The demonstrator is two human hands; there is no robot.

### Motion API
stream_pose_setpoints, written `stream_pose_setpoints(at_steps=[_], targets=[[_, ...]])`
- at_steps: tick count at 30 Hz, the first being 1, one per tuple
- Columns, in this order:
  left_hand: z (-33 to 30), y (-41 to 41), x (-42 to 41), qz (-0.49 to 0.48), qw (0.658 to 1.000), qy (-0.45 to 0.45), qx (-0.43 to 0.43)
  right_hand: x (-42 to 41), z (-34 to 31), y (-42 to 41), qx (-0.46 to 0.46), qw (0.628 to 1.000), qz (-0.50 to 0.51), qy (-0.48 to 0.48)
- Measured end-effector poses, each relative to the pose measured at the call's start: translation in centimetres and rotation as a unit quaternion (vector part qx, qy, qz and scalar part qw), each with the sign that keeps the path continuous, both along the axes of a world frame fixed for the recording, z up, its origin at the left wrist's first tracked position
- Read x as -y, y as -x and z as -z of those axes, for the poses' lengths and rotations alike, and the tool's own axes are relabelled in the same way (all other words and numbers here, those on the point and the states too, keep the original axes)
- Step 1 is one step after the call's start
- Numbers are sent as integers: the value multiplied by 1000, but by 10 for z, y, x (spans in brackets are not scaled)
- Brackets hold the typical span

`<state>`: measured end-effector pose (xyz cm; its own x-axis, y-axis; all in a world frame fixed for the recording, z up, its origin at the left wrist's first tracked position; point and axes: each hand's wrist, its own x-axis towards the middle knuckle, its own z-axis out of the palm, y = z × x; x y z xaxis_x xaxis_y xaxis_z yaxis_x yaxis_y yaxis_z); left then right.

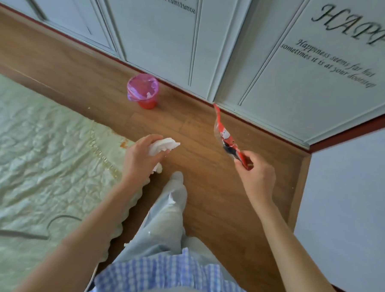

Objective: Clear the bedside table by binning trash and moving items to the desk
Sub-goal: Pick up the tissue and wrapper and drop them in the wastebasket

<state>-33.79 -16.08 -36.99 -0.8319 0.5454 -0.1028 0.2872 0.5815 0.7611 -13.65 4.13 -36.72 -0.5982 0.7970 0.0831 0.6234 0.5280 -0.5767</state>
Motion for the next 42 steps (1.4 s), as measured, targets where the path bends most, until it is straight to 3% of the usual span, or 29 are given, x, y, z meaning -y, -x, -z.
stream_pose_setpoints(at_steps=[7, 21, 30, 42], targets=[[1, 99, -71, -54, 997, -58, -12, -89, -5, 122, 16, 999, -52, 0], [17, 256, -180, -133, 989, -6, -57, -243, 3, 325, 22, 992, -120, 36], [32, 342, -264, -223, 970, 9, -92, -348, 19, 479, 41, 969, -236, 59], [80, 421, -285, -367, 929, 49, -19, -339, 75, 618, 122, 915, -379, 58]])
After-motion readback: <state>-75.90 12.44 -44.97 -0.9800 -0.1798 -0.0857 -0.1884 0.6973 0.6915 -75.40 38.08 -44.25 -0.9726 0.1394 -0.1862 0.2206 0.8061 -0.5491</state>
